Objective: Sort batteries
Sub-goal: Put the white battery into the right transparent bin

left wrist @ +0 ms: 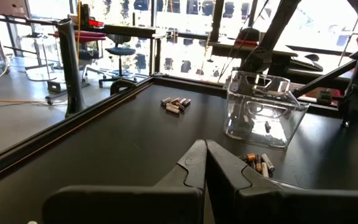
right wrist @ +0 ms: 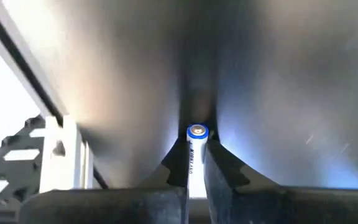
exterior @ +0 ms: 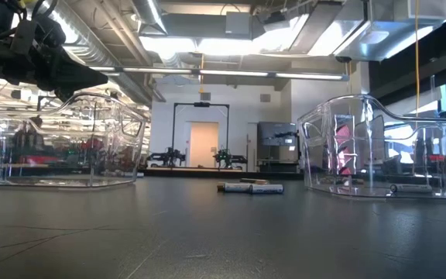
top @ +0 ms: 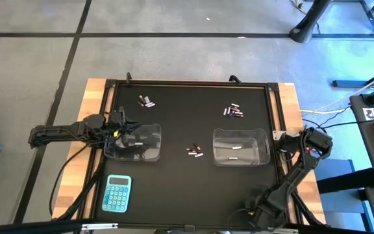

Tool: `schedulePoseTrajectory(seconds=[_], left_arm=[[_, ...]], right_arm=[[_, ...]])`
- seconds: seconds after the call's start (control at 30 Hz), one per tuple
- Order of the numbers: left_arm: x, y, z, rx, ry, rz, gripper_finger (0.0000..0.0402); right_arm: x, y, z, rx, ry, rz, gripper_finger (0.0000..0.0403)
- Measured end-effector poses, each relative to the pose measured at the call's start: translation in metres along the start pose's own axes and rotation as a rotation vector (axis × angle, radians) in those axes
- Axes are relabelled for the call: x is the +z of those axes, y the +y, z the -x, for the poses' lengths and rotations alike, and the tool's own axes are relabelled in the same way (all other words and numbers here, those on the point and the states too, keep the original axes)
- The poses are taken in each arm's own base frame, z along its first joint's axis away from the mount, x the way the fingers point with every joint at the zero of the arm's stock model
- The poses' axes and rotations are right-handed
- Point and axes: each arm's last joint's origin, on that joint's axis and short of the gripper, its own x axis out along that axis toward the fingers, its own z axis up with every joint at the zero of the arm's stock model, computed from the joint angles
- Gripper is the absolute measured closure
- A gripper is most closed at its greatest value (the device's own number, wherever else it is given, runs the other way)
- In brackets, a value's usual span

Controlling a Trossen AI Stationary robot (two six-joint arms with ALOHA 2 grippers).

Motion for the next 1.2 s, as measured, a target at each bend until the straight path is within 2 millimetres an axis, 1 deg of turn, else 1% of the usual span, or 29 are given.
schedulePoseTrajectory(seconds=[0.27, 0.47, 0.6, 0.73, 0.83, 1.0, 1.07, 1.13, 1.2], left_arm=[[0.0, 0.0, 0.0, 0.0, 0.0, 0.0, 0.0402], [0.0, 0.0, 0.0, 0.0, 0.0, 0.0, 0.0402], [0.0, 0.0, 0.0, 0.0, 0.0, 0.0, 0.0402], [0.0, 0.0, 0.0, 0.0, 0.0, 0.0, 0.0402], [0.0, 0.0, 0.0, 0.0, 0.0, 0.0, 0.0402], [0.0, 0.0, 0.0, 0.0, 0.0, 0.0, 0.0402], [0.0, 0.0, 0.0, 0.0, 0.0, 0.0, 0.0402], [0.0, 0.0, 0.0, 0.0, 0.0, 0.0, 0.0402], [0.0, 0.0, 0.0, 0.0, 0.0, 0.0, 0.0402]], right_arm=[[0.04, -0.02, 0.015, 0.027, -0.035, -0.005, 0.0371], [0.068, -0.033, 0.03, 0.015, -0.118, -0.002, 0.0369], [0.08, -0.041, 0.037, 0.024, -0.15, -0.013, 0.0368], [0.085, -0.043, 0.038, 0.029, -0.163, -0.004, 0.0362], [0.085, -0.042, 0.038, 0.021, -0.18, 0.005, 0.0333], [0.086, -0.041, 0.04, 0.024, -0.196, 0.007, 0.0257], [0.085, -0.041, 0.041, 0.024, -0.207, 0.009, 0.0232], [0.084, -0.041, 0.043, -0.001, -0.24, 0.011, 0.0214], [0.08, -0.039, 0.045, -0.054, -0.314, 0.022, 0.0204]])
